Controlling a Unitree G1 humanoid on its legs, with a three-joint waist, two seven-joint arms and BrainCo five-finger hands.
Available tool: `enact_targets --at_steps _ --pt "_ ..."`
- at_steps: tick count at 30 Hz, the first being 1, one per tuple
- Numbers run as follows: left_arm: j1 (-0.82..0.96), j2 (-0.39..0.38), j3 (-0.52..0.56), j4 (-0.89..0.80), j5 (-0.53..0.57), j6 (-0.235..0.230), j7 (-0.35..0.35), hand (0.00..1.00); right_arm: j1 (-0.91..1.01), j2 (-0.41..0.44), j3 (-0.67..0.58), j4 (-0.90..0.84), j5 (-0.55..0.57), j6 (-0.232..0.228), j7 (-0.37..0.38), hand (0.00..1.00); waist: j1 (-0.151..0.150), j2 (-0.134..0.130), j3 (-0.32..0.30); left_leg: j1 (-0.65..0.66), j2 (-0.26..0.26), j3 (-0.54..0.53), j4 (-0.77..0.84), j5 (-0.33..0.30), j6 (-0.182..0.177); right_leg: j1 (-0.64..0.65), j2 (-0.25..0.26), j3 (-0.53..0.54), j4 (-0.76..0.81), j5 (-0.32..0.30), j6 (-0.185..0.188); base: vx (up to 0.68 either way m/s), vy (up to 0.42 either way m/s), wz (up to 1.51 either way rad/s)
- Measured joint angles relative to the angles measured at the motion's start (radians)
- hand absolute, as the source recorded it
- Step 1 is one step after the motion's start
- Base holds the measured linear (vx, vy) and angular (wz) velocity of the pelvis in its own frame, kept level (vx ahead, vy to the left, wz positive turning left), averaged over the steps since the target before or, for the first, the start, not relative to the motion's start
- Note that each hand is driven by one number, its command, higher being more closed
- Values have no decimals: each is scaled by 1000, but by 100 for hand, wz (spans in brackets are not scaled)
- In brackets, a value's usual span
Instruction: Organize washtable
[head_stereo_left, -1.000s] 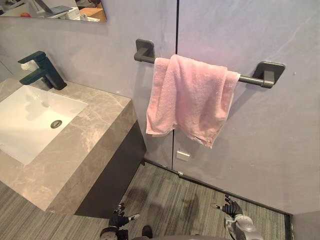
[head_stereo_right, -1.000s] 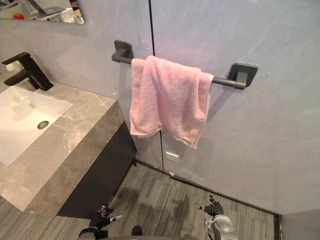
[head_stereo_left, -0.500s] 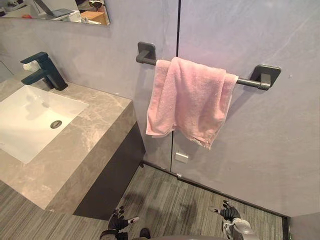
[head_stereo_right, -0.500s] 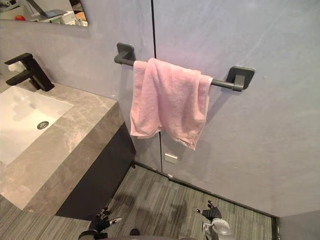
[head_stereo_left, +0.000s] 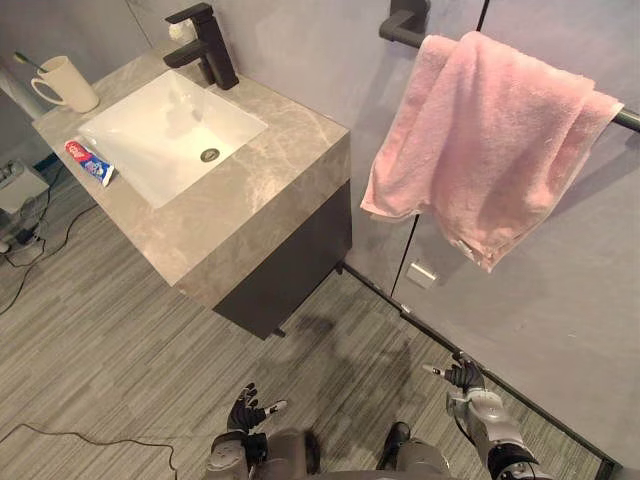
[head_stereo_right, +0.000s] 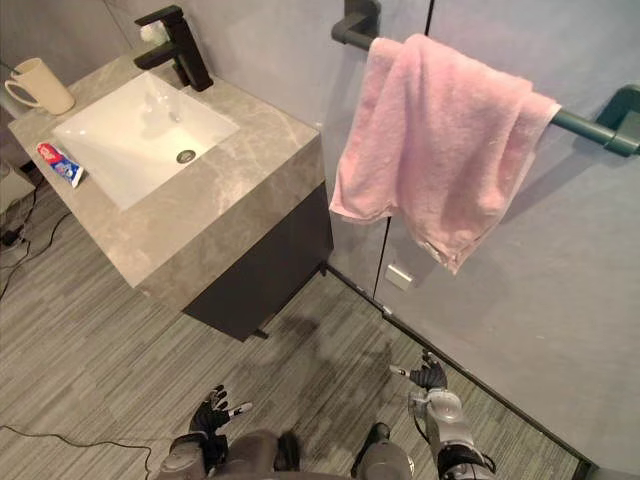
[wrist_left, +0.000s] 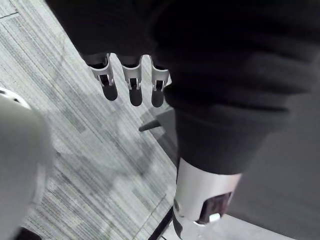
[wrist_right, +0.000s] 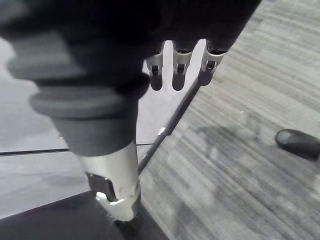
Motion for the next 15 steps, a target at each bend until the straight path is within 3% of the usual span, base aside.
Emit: enact_targets --at_steps 1,2,3,4,5,7,8,10,11,13,15 --pt "-3 0 -13 -2 1 0 0 0 6 -2 0 0 0 1 -3 0 -1 2 2 21 -6 -2 -36 0 1 -9 -18 -2 45 -2 0 -136 234 86" --pt "-8 2 -27 -1 2 0 1 0 9 12 9 -1 0 2 -2 0 5 12 11 40 -6 -14 -77 -1 2 -32 -1 36 35 -31 47 -186 145 46" --pt "-9 23 -28 7 4 0 2 0 4 35 26 -1 0 2 -1 0 13 -9 14 36 -13 -18 -74 -1 2 -23 40 72 -71 7 52 -220 143 42" --pt "-8 33 -26 15 7 2 2 0 2 42 34 -1 0 2 -1 0 10 -20 16 38 -21 -27 -74 -2 2 -12 48 81 -102 56 19 -172 38 45" --pt "-6 38 -21 27 15 7 2 0 -1 37 35 -1 -1 2 -1 0 11 -11 22 46 -17 -46 -76 -2 2 19 46 66 -121 84 14 -110 49 34" --pt "18 35 -20 30 34 9 1 0 -2 35 59 -3 -9 2 1 0 11 5 24 37 -28 -71 -73 -2 4 11 46 119 -97 83 16 -140 31 26" --pt "25 35 -21 33 38 10 1 0 -2 35 70 -3 -9 3 6 0 10 13 26 36 -33 -93 -72 -7 12 0 49 196 -68 78 21 -212 37 52" --pt "33 44 -21 30 38 9 0 0 29 45 86 1 -9 10 21 0 11 -5 27 15 -50 -156 -50 -14 27 -12 61 388 -25 19 49 -191 -32 86" --pt "36 48 -20 31 38 11 0 0 54 52 92 1 -9 10 23 0 6 -21 29 -11 -57 -214 -14 -26 34 1 78 459 -16 -39 91 -127 -164 114" --pt "54 27 18 28 39 11 -4 0 102 50 89 0 -8 11 23 0 6 -22 22 -40 -57 -307 2 -24 27 19 138 536 15 -106 86 -106 -223 135" --pt "77 10 34 28 40 12 -8 0 119 50 89 -7 -7 11 24 0 21 -23 16 -42 -55 -334 -7 -11 25 19 158 556 32 -137 95 -46 -164 68"
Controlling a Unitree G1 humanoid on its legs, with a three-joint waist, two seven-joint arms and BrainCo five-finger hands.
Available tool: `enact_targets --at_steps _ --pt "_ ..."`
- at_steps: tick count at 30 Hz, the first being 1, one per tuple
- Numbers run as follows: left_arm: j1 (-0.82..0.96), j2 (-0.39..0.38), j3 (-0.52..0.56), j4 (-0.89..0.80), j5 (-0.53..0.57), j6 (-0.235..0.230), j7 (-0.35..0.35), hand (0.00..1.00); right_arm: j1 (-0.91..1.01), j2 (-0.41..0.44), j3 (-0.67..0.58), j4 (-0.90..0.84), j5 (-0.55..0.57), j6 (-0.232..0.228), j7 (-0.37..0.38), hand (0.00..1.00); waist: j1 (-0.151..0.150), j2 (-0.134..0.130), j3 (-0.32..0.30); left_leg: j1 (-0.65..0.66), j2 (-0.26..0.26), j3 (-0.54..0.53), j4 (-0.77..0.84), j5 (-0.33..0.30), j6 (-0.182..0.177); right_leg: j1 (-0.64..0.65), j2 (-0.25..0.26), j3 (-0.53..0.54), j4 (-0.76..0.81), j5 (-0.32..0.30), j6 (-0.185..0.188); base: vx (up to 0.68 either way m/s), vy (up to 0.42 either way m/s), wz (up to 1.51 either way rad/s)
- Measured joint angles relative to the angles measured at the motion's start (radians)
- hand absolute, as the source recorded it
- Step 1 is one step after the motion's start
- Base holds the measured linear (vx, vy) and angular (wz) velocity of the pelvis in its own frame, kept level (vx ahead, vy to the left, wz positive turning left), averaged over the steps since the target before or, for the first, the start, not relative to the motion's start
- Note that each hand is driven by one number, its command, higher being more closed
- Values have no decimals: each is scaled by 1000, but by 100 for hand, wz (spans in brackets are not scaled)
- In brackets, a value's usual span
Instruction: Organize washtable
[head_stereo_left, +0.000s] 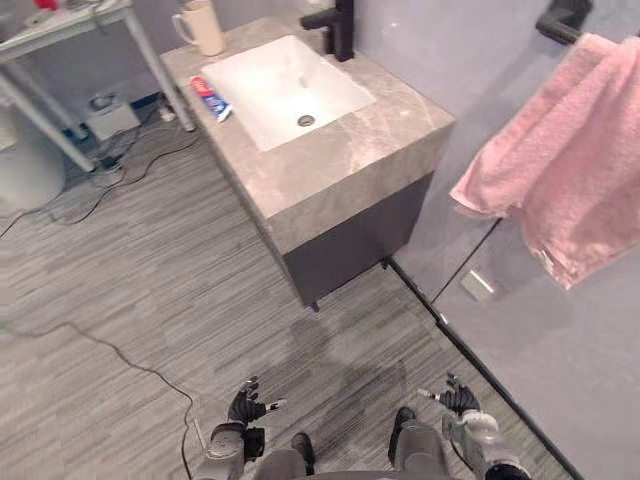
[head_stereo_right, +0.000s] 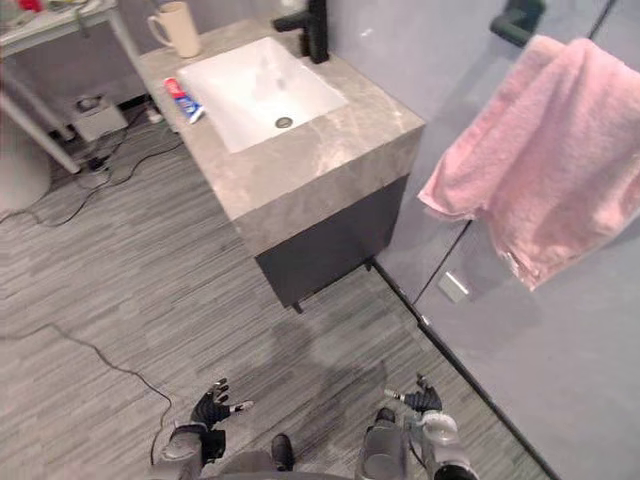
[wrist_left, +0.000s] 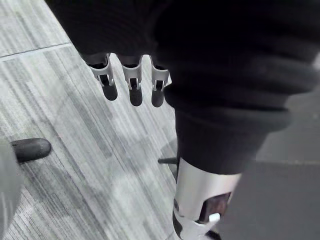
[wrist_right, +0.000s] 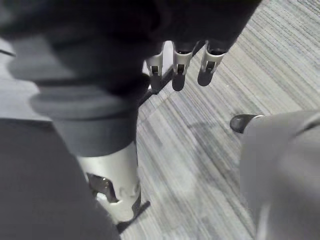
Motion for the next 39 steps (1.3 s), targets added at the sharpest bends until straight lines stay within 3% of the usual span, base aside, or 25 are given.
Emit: enact_targets --at_steps 2,7,11,13,14,15,16,17,19,21,22,24,25,26,27,28,30,31,33,34,36,37,39 --pt "32 -12 17 0 1 4 -14 0 21 10 1 -7 9 -3 1 0 -5 -6 -26 -16 -5 -62 -32 33 -5 4 28 20 6 -27 -12 -1 -163 85" --pt "33 -10 41 -3 0 3 -13 0 46 41 0 -9 38 -5 2 0 12 -13 -58 -31 -19 -115 -56 85 -4 64 23 -52 -52 -31 -19 76 -46 66" --pt "29 -7 62 -41 -1 3 -12 0 52 80 -1 -10 38 -6 2 0 21 -53 -61 -77 -43 -116 12 85 -3 113 12 -115 -78 -19 -39 132 -2 82" --pt "20 -8 56 -69 -2 3 -12 0 51 96 -10 -15 39 -7 2 0 21 -63 -57 -128 -52 -83 79 85 -3 149 0 -167 -91 -15 -44 91 27 121" --pt "19 -11 54 -91 -2 2 -11 0 48 102 -20 -17 40 -8 1 0 22 -63 -54 -153 -33 -11 112 74 13 171 -10 -209 -92 -15 -44 25 74 108" --pt "13 -13 54 -100 -2 2 -10 0 48 105 -26 -31 40 -9 -1 0 28 -49 -45 -172 4 113 150 37 70 194 0 -246 -91 -15 -44 9 65 91" --pt "12 -13 54 -100 -2 3 -10 0 46 104 -31 -40 40 -9 -2 0 33 -46 -42 -177 15 153 165 29 79 200 1 -253 -89 -15 -44 -14 54 51" --pt "13 -12 54 -100 -2 3 -9 0 48 102 -40 -54 43 -10 -3 0 49 -46 -40 -181 16 178 169 34 78 205 -3 -258 -91 -16 -43 -11 59 35" --pt "8 -5 55 -100 -3 2 -9 0 39 93 -46 -65 60 -12 -5 0 52 -54 -37 -209 -21 156 154 54 79 208 -25 -259 -121 -35 -31 -32 106 60" --pt "-25 4 67 -102 -4 3 -8 0 10 86 -53 -67 79 -8 -7 0 58 -57 18 -284 -22 171 241 13 44 228 -43 -276 -162 -34 -38 -55 140 57" --pt "-23 7 73 -102 -4 3 -6 0 3 83 -55 -63 80 -8 -9 0 58 -58 28 -304 -13 167 243 14 44 235 -45 -275 -172 -35 -36 -27 155 14" --pt "2 3 87 -102 -8 3 9 0 8 77 -56 -52 81 -7 -15 0 73 -43 31 -350 45 164 190 20 35 244 -41 -257 -183 -57 2 70 245 -13" --pt "14 3 94 -101 -26 3 12 0 16 73 -57 -50 81 -7 -18 0 80 -33 22 -359 65 200 228 58 32 259 -52 -230 -186 -71 24 195 359 -24" --pt "16 4 108 -101 -31 2 13 0 19 77 -58 -47 80 -6 -19 0 85 -52 11 -368 50 225 260 57 44 263 -77 -204 -192 -78 36 241 382 -20" --pt "25 6 112 -101 -34 2 14 0 19 79 -55 -44 80 -5 -19 0 86 -69 -1 -374 32 245 278 36 73 259 -99 -185 -194 -80 39 373 372 -18" --pt "28 9 125 -103 -37 0 14 0 24 89 -54 -43 78 -6 -12 0 83 -104 -26 -393 -5 283 339 -39 103 259 -143 -145 -186 -81 42 395 356 -22" --pt "12 24 124 -84 -36 2 12 0 10 96 -53 -40 76 -6 -3 0 76 -102 -34 -399 -25 295 405 -117 141 204 -169 -52 -49 -54 37 458 387 -12" --pt "3 31 103 -78 -36 3 12 0 5 102 -45 -24 76 -7 0 0 71 -102 -40 -379 -40 295 407 -145 159 147 -180 -13 93 -14 36 424 335 4" --pt "-1 54 82 -77 -29 5 11 0 0 106 -27 0 76 -3 5 0 75 -100 -38 -304 -56 299 361 -167 165 45 -176 7 356 21 9 489 273 -14" --pt "8 58 81 -77 -22 6 12 0 0 106 -3 3 76 -4 6 0 69 -87 -32 -204 -68 306 283 -167 165 -10 -142 4 498 13 4 504 263 -27" --pt "21 59 64 -78 -21 7 12 0 1 106 10 2 76 -6 10 0 51 -76 -30 -126 -77 308 216 -166 165 -51 -108 -15 547 -3 -18 353 165 -18" --pt "23 69 57 -77 -21 10 10 0 -2 104 14 -2 76 -8 13 0 47 -68 -25 -56 -81 320 168 -158 176 -93 -71 -50 544 -42 -23 379 116 -19" --pt "15 67 53 -77 -21 10 9 0 -3 99 16 -4 74 -10 15 0 39 -58 -17 22 -82 344 129 -157 177 -148 -18 -122 431 -78 -38 364 80 -17"
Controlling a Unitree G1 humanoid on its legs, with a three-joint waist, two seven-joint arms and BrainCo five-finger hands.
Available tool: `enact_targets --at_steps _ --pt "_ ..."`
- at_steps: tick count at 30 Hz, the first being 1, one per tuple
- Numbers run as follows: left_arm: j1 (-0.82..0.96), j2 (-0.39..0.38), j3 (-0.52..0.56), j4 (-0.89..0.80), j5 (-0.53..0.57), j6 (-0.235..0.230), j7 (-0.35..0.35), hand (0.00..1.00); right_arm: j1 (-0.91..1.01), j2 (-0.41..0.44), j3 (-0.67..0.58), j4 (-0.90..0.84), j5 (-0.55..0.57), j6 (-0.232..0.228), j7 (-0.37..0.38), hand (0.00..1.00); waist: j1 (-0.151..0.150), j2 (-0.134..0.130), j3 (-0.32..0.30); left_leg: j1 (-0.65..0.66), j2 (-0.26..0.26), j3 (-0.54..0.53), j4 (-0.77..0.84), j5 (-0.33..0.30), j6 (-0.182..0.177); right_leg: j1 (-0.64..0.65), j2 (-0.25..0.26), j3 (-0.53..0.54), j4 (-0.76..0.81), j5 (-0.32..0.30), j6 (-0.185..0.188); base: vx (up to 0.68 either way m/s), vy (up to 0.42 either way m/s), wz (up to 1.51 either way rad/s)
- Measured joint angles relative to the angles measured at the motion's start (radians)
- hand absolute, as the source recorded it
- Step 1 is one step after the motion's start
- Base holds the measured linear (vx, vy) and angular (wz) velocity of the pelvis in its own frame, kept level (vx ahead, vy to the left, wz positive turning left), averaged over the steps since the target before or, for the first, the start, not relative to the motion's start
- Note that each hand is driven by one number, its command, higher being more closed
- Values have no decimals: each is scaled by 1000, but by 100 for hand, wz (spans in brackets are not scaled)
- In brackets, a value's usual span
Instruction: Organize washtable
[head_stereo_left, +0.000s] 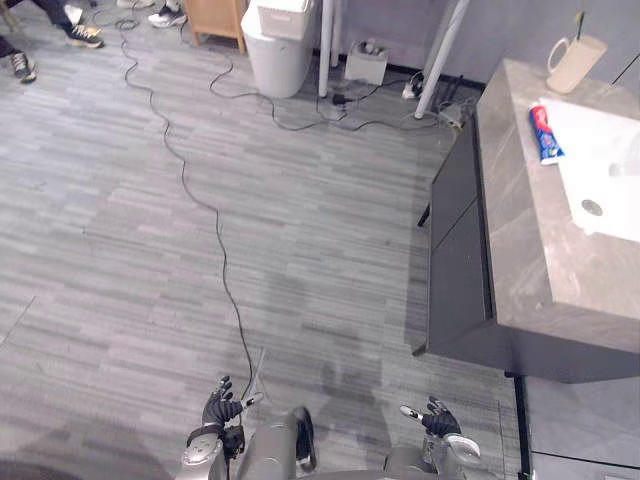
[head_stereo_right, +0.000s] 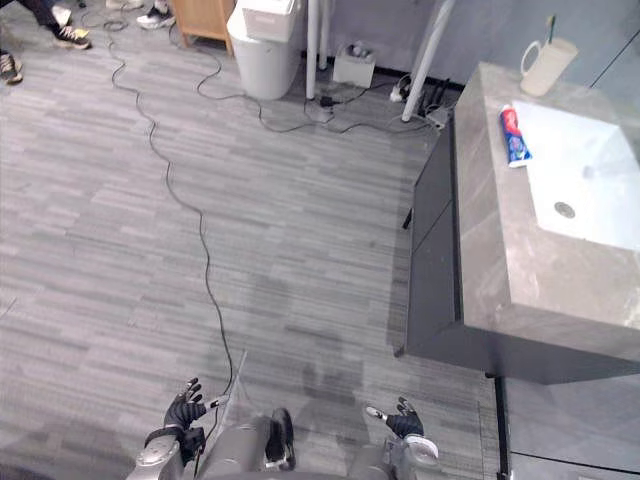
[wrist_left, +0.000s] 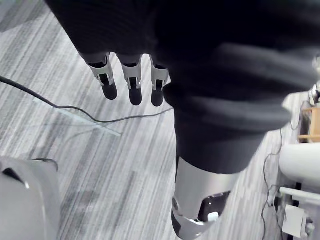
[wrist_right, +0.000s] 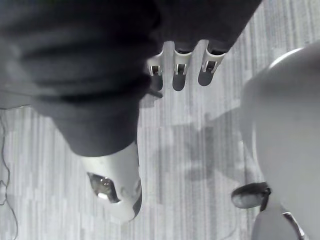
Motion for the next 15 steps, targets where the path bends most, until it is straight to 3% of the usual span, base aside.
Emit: enact_targets --at_steps 2,4,5,6,7,10,11,12,13,15 --pt "-14 0 -1 0 0 0 -1 0 -9 -13 24 0 -1 0 1 0 -16 4 8 86 -1 6 -54 -5 -9 -50 64 -93 -241 30 -17 404 67 2" --pt "-18 3 -6 -1 0 -1 -3 0 -9 -15 33 0 -1 0 2 0 -28 -11 10 153 -22 -8 -112 -17 -31 -69 105 -143 -480 156 -43 490 58 24" --pt "-13 10 -9 -1 1 -1 -6 0 -4 -11 33 0 -4 0 3 0 -44 -47 11 210 -57 -28 -137 -36 -62 -72 109 -153 -597 249 -75 373 -12 35" --pt "-10 12 -10 -1 2 -1 -9 0 5 -11 33 -1 -6 0 4 0 -47 -60 7 235 -71 -39 -145 -45 -78 -73 107 -152 -610 276 -103 500 -59 50" --pt "-9 5 -16 1 3 1 -17 0 14 -18 23 -5 -7 0 3 0 -57 -59 4 266 -73 -65 -153 -59 -99 -71 108 -140 -583 357 -186 553 -100 38" --pt "-12 -3 -18 2 22 5 -25 0 18 -26 -5 -19 -30 0 8 0 -57 1 -23 246 21 -88 -38 -93 -159 -55 168 -180 -551 351 -230 617 -120 8" --pt "-10 -9 4 5 25 11 -24 0 18 -24 -5 -23 -36 -2 9 0 -55 21 -22 200 64 -80 115 -90 -187 -18 208 -169 -581 339 -244 588 -76 -58" --pt "-3 -23 24 10 29 13 -24 0 20 -24 -2 -31 -35 -1 9 0 -53 32 -16 147 103 -76 308 -67 -237 52 242 -127 -622 324 -241 579 -54 -74" --pt "-2 -31 35 10 29 13 -24 0 24 -23 -2 -32 -35 1 9 0 -48 33 -16 126 121 -72 402 -73 -229 87 255 -103 -636 313 -240 554 -3 -84" --pt "0 -55 43 7 29 12 -24 0 43 -23 -2 -48 -34 1 7 0 -43 31 -16 73 151 -46 566 -104 -178 196 266 -40 -666 281 -231 494 40 -88"
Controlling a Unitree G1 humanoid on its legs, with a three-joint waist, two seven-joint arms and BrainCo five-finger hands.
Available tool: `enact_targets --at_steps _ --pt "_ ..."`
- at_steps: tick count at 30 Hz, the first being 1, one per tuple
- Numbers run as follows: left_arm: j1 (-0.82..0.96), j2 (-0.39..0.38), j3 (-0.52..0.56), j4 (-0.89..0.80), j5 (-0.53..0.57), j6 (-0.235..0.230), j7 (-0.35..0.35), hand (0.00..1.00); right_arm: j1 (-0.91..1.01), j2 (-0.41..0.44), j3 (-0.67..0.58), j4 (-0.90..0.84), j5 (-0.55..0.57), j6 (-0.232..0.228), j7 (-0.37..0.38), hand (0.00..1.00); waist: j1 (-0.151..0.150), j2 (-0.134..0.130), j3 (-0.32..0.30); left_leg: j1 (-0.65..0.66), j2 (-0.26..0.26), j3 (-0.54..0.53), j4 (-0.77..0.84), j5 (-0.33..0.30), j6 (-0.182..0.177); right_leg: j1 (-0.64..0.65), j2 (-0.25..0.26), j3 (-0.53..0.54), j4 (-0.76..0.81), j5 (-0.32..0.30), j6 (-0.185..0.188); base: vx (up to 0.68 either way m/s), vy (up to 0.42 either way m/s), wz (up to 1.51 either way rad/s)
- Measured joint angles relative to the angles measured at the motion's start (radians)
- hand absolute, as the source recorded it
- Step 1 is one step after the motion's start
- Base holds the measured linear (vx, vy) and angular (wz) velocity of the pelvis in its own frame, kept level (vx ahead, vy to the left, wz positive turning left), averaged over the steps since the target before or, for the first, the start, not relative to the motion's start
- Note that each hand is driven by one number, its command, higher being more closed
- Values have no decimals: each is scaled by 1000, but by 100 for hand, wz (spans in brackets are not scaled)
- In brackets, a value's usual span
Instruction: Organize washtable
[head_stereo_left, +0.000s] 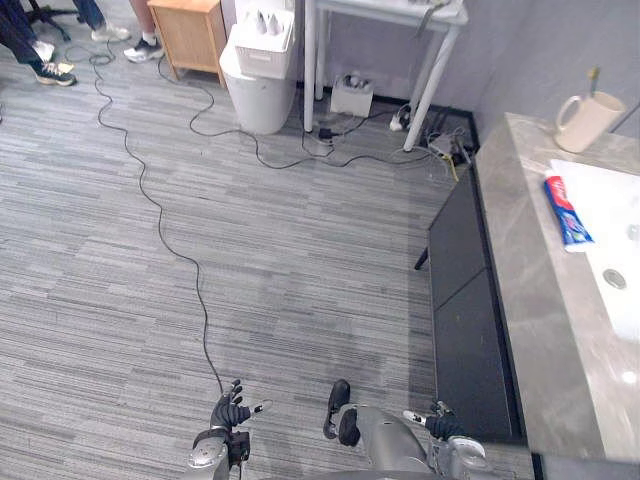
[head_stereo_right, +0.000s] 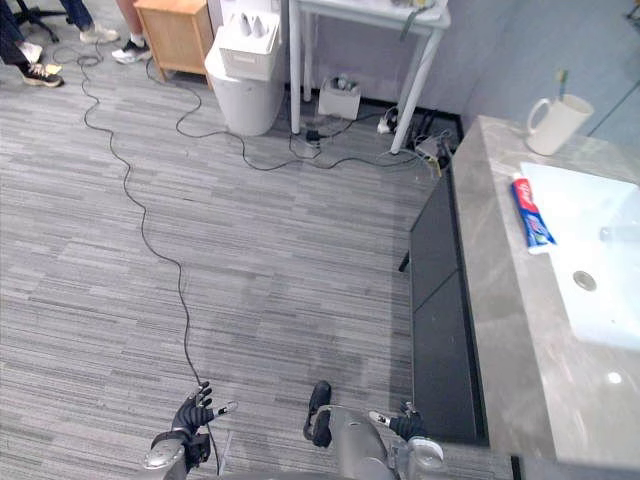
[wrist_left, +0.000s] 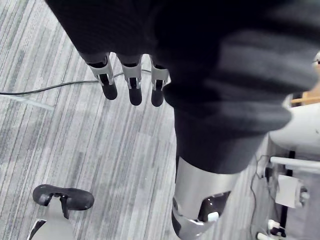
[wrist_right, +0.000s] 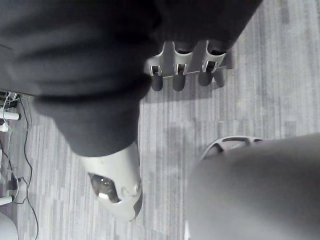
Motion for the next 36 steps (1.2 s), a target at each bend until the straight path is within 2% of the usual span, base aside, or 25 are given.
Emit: enact_targets --at_steps 1,2,5,7,10,11,12,13,14,15,16,17,18,19,20,22,24,26,27,28,29,31,33,35,36 --pt "13 -25 -1 -11 0 -5 -1 0 -1 -6 0 0 2 -1 -2 0 3 -1 -4 -61 1 0 20 -19 32 66 -1 70 -23 -25 0 422 101 -119" --pt "17 -34 -1 -11 0 -5 -1 0 -7 -8 0 0 6 -3 -1 0 10 2 -5 -112 0 -6 1 -25 43 92 -2 117 -34 -32 6 301 118 -135" --pt "20 -41 1 -10 -2 -4 1 0 -17 -13 -2 10 6 -3 -4 0 32 1 -2 -255 -10 -75 -169 -22 47 122 -27 240 -39 -57 39 244 157 -129" --pt "20 -48 3 -11 -5 -5 2 0 11 -20 -10 30 6 1 -7 0 31 -4 7 -312 -41 -170 -403 43 -16 169 -76 292 -38 -104 80 389 283 -67" --pt "32 -61 2 -11 -9 -7 2 0 27 -45 -12 48 6 4 -8 0 35 24 -7 -310 -39 -200 -597 152 -22 207 -100 339 -25 -163 130 384 293 -54" --pt "40 -57 3 -7 -9 -6 2 0 31 -48 -11 48 6 4 -8 0 49 25 -13 -299 -41 -193 -596 255 6 213 -114 361 0 -202 154 572 458 -59" --pt "53 -56 0 -8 -9 -7 3 0 35 -32 -8 48 5 3 -6 0 54 11 -27 -307 -64 -184 -553 286 36 215 -143 369 19 -231 186 487 389 -47" --pt "54 -50 0 -9 -9 -7 3 0 39 -20 -8 48 5 2 -4 0 53 -4 -30 -312 -78 -180 -529 286 37 219 -158 369 32 -245 197 459 347 -30" --pt "51 -25 0 -8 -8 -7 2 0 45 2 -8 48 2 2 -4 0 56 -34 -36 -306 -104 -166 -503 280 48 212 -187 358 82 -269 225 445 295 -23" --pt "50 -17 -2 -1 -6 -5 2 0 44 13 -9 47 -3 2 -3 0 56 -45 -37 -278 -123 -151 -492 249 96 196 -204 356 175 -272 232 522 337 -41" --pt "49 -18 -8 9 1 -4 2 0 43 19 -8 40 -4 2 -1 0 55 -44 -36 -236 -129 -129 -483 222 116 130 -214 355 360 -257 261 428 276 -44" --pt "50 -16 -14 10 1 -4 2 0 42 22 -5 37 -4 1 1 0 55 -43 -35 -213 -133 -119 -481 206 125 88 -220 354 465 -235 292 404 252 -37" --pt "50 -6 -31 13 2 -4 3 0 35 24 -2 31 -3 -3 7 0 47 -41 -31 -169 -145 -107 -481 179 142 25 -236 345 630 -238 304 317 176 -14" --pt "42 -2 -43 17 3 -4 3 0 27 22 -3 27 -4 -3 10 0 45 -47 -29 -139 -148 -103 -483 166 150 5 -242 328 686 -249 302 399 177 -4" --pt "29 -2 -49 23 5 -4 3 0 26 20 -1 27 -5 -2 15 0 52 -34 -20 -85 -151 -100 -493 149 155 -27 -252 284 741 -270 286 401 122 -3" --pt "24 -2 -48 23 12 -4 3 0 21 22 17 24 -9 -2 19 0 51 -34 -20 -4 -147 -103 -544 138 158 -73 -248 207 739 -289 258 407 75 1" --pt "12 -5 -47 24 12 -4 3 0 11 23 22 5 -17 -3 19 0 50 -35 -19 46 -138 -108 -588 134 152 -134 -231 149 670 -294 249 365 12 20" --pt "8 -8 -43 25 12 -4 2 0 5 23 21 5 -25 -3 19 0 48 -35 -19 75 -129 -116 -607 117 125 -158 -208 107 532 -286 237 308 -23 21" --pt "15 -7 -39 28 11 -4 3 0 8 28 24 5 -25 -3 19 0 50 -49 -28 89 -132 -117 -603 101 99 -149 -187 106 402 -230 195 367 -66 13" --pt "23 -1 -29 31 11 -4 3 0 21 33 32 5 -25 -3 19 0 51 -75 -35 98 -149 -127 -594 88 84 -142 -189 107 323 -142 138 447 -110 18" --pt "18 -16 -20 46 11 1 5 0 29 17 32 9 -26 -1 19 0 52 -46 -33 110 -115 -143 -565 56 67 -112 -174 80 333 -158 127 374 -100 14" --pt "18 -47 -11 46 12 0 3 0 33 4 27 4 -26 -3 17 0 51 -14 -38 101 -86 -142 -522 55 62 -86 -149 71 300 -168 117 334 -119 5" --pt "5 -67 -10 46 13 0 1 0 33 0 18 2 -25 -3 16 0 48 1 -32 62 -56 -139 -419 62 47 -46 -129 60 253 -173 111 348 -152 6" --pt "1 -71 -9 45 17 0 0 0 39 0 16 3 -23 -2 14 0 48 -1 -29 7 -23 -136 -261 76 10 22 -112 64 194 -169 103 211 -81 -1" --pt "2 -72 -9 45 21 0 0 0 38 0 15 4 -23 -2 14 0 48 -2 -29 1 -15 -133 -235 65 19 42 -109 68 177 -169 102 117 -26 -13"
